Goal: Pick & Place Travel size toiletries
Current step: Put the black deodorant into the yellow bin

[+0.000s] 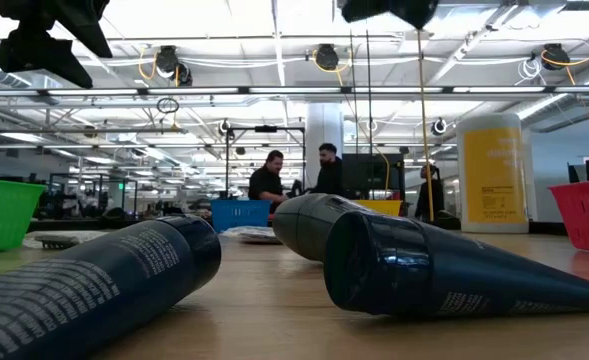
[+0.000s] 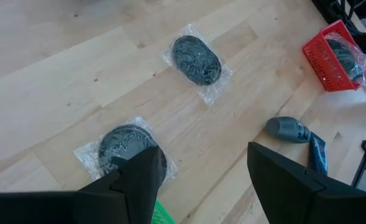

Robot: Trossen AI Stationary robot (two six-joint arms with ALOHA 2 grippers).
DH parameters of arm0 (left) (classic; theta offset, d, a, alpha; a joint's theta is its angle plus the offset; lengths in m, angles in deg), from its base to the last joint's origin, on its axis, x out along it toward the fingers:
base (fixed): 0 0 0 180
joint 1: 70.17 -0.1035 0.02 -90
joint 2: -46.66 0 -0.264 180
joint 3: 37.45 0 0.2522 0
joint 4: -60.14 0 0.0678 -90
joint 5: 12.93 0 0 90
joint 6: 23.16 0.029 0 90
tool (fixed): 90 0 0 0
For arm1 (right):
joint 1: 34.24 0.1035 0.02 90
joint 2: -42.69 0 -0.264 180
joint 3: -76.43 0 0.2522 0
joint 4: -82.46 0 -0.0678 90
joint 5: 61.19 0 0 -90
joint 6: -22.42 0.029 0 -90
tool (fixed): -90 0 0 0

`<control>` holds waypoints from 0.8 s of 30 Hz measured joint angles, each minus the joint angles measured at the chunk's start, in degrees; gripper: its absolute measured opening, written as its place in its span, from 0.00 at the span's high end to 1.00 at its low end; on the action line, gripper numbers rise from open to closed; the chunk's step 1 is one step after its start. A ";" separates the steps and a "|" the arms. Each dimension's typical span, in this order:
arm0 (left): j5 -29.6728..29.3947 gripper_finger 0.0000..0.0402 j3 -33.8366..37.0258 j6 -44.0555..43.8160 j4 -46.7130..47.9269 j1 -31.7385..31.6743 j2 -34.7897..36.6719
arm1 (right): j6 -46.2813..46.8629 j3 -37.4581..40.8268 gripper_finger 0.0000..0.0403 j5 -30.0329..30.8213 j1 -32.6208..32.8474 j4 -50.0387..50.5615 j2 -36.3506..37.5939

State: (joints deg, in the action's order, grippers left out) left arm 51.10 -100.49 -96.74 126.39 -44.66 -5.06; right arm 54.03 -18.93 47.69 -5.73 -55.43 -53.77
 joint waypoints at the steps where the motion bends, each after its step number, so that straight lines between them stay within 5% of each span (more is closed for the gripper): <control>1: 0.00 0.41 0.00 0.00 -0.01 0.00 -0.02 | 1.82 1.39 0.76 -0.86 0.00 -1.71 0.00; 8: -0.04 0.41 0.00 0.71 -0.02 0.00 0.00 | 10.34 10.55 0.87 -1.90 1.31 -12.92 -0.02; 13: -0.07 0.41 0.00 1.33 -0.02 0.00 -0.02 | 13.23 14.44 0.88 -9.19 1.11 -22.32 -0.02; 24: -1.09 0.41 0.00 1.35 -0.02 0.00 -0.02 | 10.67 15.32 0.43 -10.02 -0.67 -23.86 -0.02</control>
State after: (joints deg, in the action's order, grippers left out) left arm 50.00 -100.49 -95.39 126.37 -44.66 -5.08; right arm 64.70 -3.61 37.67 -6.40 -79.29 -53.79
